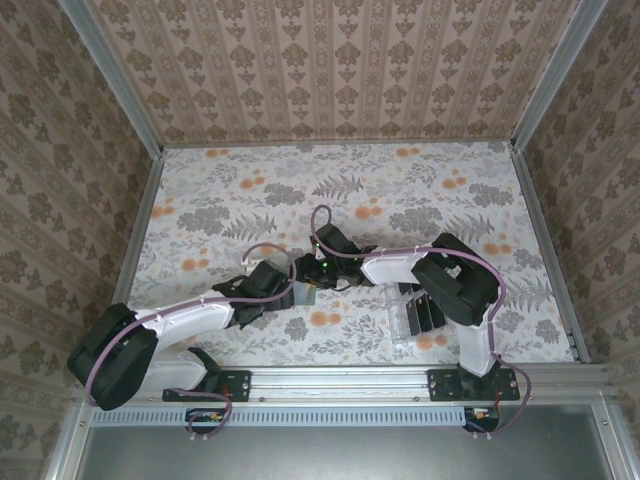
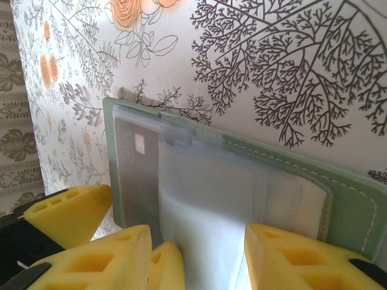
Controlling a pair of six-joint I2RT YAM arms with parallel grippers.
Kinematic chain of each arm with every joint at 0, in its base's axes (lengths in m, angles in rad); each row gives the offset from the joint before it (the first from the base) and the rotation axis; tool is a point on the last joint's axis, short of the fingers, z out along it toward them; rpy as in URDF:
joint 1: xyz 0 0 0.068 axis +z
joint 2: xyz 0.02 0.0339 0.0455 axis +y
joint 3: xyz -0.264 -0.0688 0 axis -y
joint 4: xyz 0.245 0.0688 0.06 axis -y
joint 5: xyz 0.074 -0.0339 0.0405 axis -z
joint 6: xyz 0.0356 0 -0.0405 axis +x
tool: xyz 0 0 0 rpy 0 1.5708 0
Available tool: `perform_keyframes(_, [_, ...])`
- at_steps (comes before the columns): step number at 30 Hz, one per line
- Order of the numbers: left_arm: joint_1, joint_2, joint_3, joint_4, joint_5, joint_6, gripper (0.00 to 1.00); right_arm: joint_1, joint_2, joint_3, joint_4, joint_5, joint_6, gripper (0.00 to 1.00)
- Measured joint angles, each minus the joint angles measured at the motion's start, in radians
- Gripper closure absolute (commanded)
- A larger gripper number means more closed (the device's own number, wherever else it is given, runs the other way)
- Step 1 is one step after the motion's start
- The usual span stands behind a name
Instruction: Put the credit cards into the card holder
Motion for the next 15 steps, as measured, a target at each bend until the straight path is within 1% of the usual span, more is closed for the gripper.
perform_keyframes(7, [0.0,-0.002,-0.005,0.004,0.0,0.0,0.0,0.001,-0.042,-0.004,-0.001,0.001,-0.001,0.54])
perform_keyframes(15, [0.0,-0.006,-0.007,0.006,-0.001,0.0,0.0,0.011,-0.034,0.005,-0.004,0.0,0.0,0.54])
